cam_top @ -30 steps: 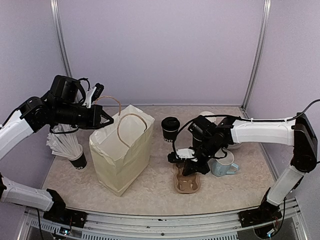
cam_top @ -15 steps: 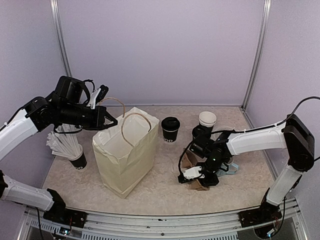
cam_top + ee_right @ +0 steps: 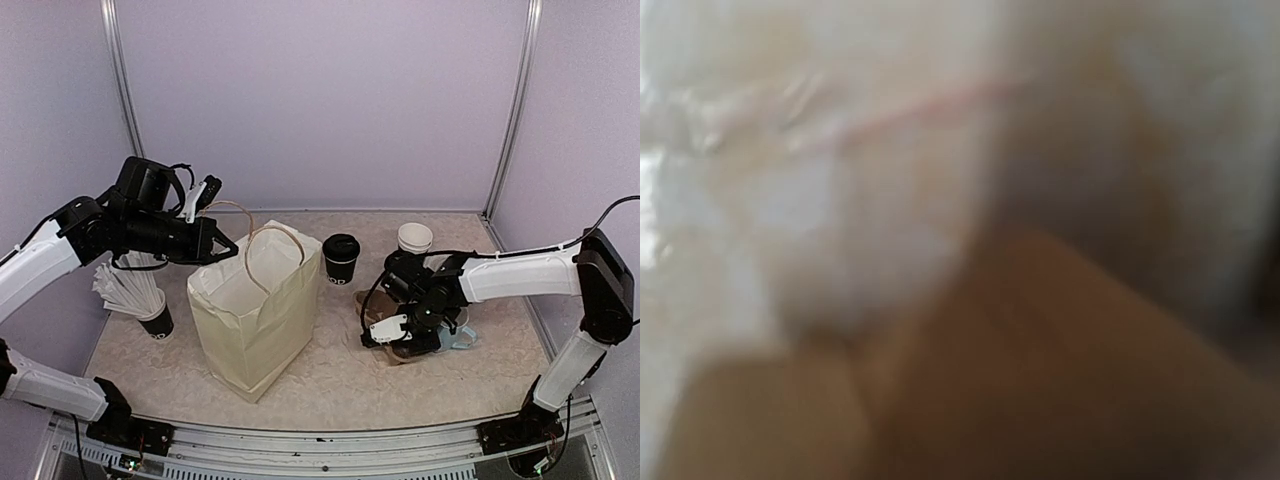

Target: Pack the takeout coffee

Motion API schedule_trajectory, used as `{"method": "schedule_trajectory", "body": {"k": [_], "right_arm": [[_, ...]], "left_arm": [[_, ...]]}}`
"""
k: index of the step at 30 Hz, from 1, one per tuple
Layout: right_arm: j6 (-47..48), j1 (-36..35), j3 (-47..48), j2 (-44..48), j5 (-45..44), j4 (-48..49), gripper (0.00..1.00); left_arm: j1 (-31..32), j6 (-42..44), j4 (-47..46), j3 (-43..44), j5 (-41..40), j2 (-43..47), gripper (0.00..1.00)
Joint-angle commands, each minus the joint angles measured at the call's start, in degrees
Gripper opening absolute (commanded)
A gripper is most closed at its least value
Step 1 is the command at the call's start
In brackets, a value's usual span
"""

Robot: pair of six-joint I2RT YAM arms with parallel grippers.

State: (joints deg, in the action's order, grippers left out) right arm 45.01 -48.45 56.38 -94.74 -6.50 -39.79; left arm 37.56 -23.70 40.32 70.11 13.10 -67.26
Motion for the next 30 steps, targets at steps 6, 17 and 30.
{"method": "schedule_trajectory", "body": {"k": [6,17,30], "right_arm": [[-4.2,1.0,8.3,4.6,8.9,-5.5,0.11],[-21.6,7.3,18.7,-4.5,19.2,-8.8,0.40],[-23.0,8.4,22.3,-11.3,18.8,-10.8,0.54]], "left_arm": [[0.1,1.5,-0.7,-0.9,0.5,1.7,0.00],[0.2,1.0,-1.0,-1.9,0.3,1.9,0.00],[0.2,0.7,-0.6,-2.7,-0.6,2.9,0.00]]}}
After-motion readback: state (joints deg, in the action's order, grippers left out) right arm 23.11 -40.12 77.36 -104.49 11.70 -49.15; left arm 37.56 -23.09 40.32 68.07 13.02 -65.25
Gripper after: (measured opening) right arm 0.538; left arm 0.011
